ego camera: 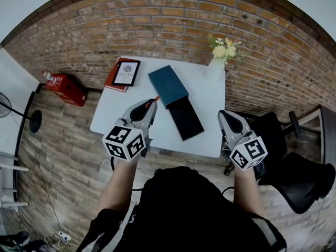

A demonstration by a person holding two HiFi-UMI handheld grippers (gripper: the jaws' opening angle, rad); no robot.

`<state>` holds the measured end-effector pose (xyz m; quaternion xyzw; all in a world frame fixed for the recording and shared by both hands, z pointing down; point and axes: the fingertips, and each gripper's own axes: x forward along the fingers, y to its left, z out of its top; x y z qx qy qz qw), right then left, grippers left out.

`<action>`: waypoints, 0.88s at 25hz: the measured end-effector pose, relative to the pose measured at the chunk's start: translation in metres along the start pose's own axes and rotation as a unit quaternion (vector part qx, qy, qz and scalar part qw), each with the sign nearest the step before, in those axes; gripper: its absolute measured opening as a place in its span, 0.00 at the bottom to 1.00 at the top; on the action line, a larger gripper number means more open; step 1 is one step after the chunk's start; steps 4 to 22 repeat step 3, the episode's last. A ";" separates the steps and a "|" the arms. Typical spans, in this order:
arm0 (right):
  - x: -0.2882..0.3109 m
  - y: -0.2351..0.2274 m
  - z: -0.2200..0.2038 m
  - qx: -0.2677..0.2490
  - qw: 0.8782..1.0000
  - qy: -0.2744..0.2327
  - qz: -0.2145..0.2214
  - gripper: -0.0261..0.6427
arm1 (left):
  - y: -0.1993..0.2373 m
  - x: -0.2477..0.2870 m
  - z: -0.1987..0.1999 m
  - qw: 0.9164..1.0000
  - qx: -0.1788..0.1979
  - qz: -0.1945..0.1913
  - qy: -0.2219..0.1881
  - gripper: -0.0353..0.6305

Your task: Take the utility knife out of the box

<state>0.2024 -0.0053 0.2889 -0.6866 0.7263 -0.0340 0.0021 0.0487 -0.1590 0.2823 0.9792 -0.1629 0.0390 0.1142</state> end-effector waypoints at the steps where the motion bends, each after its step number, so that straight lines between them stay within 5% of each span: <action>1: 0.001 0.001 0.000 0.000 1.000 0.001 0.001 0.04 | 0.001 -0.001 0.000 1.000 0.000 0.000 0.000 0.08; 22: 0.003 0.003 -0.001 -0.001 1.000 0.002 0.003 0.04 | 0.003 -0.002 0.001 1.000 0.000 0.000 0.000 0.08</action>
